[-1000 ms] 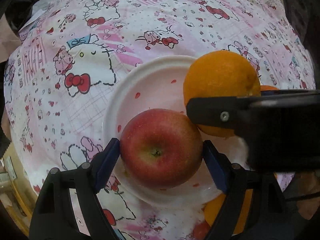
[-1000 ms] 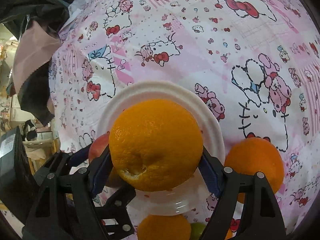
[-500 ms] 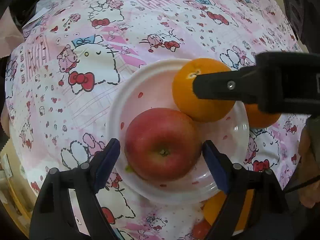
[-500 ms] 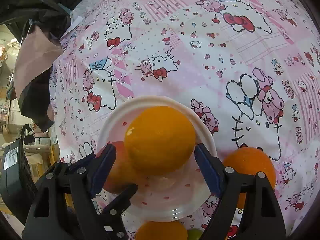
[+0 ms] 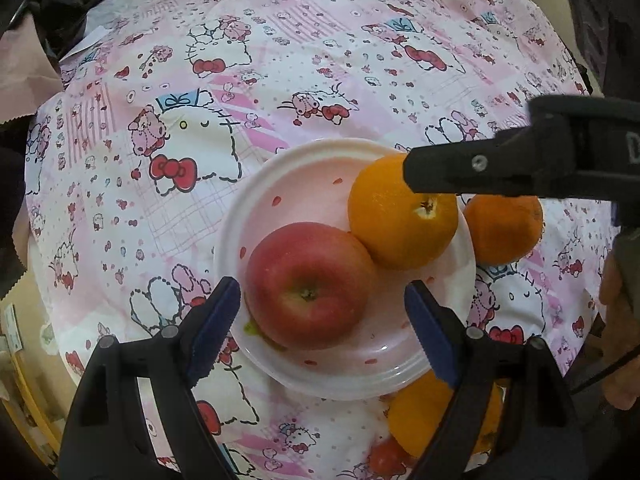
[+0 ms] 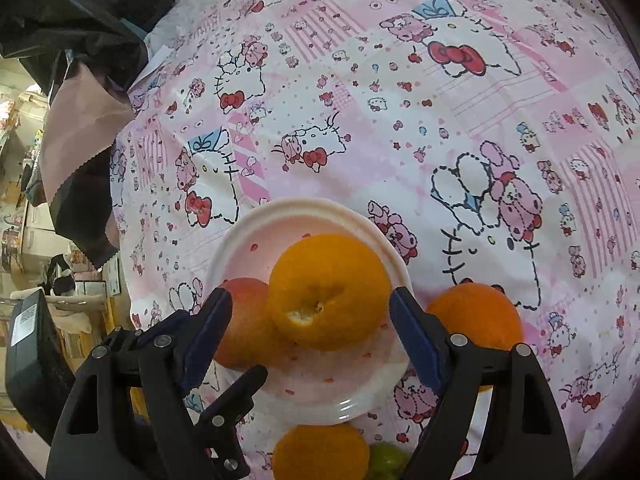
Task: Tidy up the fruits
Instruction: 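Place the apple on the white plate with the left gripper while the right places the orange beside it, then open both grippers and withdraw them from the plate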
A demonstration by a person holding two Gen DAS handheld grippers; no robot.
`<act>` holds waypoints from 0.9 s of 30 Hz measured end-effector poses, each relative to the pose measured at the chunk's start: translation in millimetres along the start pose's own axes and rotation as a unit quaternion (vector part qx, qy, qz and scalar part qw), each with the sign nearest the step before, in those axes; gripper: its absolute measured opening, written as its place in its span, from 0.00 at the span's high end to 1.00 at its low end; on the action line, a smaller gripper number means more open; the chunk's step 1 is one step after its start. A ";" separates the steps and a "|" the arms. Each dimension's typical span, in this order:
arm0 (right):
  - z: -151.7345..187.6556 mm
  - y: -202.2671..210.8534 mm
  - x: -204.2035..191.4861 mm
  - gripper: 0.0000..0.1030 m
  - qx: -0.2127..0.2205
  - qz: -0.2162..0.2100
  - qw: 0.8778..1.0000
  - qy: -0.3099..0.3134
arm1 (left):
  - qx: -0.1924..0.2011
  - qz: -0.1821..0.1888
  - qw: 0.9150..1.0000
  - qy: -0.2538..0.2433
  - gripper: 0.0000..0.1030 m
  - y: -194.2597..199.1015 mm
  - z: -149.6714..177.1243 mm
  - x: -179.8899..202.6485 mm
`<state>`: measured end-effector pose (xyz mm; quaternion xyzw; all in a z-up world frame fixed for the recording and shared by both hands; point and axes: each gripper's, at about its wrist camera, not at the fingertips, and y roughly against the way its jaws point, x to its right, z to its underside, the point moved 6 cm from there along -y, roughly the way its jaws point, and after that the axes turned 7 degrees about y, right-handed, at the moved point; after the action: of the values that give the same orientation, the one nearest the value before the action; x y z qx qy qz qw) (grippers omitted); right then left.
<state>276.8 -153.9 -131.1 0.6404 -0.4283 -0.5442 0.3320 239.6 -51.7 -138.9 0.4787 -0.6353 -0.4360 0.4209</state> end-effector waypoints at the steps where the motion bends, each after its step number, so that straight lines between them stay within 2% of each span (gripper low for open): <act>1: 0.8 2.2 0.4 0.19 0.001 0.000 1.000 0.001 | 0.001 0.000 1.000 0.001 0.21 2.2 1.9 0.8; 8: 10.5 28.3 7.8 0.19 0.022 -0.006 1.000 -0.008 | 0.020 -0.004 1.000 -0.004 0.21 23.7 7.5 11.1; 17: 25.7 66.6 6.3 0.19 0.055 -0.012 0.998 0.005 | 0.066 0.006 0.997 0.039 0.21 71.1 27.1 1.9; 27: 57.1 111.6 14.3 0.19 0.110 -0.007 0.994 0.023 | 0.133 -0.026 0.988 0.076 0.21 113.5 57.3 -1.0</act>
<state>200.4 -210.6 -48.2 0.6880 -0.4735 -0.4814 0.2658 157.8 -23.8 -45.6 0.5786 -0.6409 -0.3208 0.3894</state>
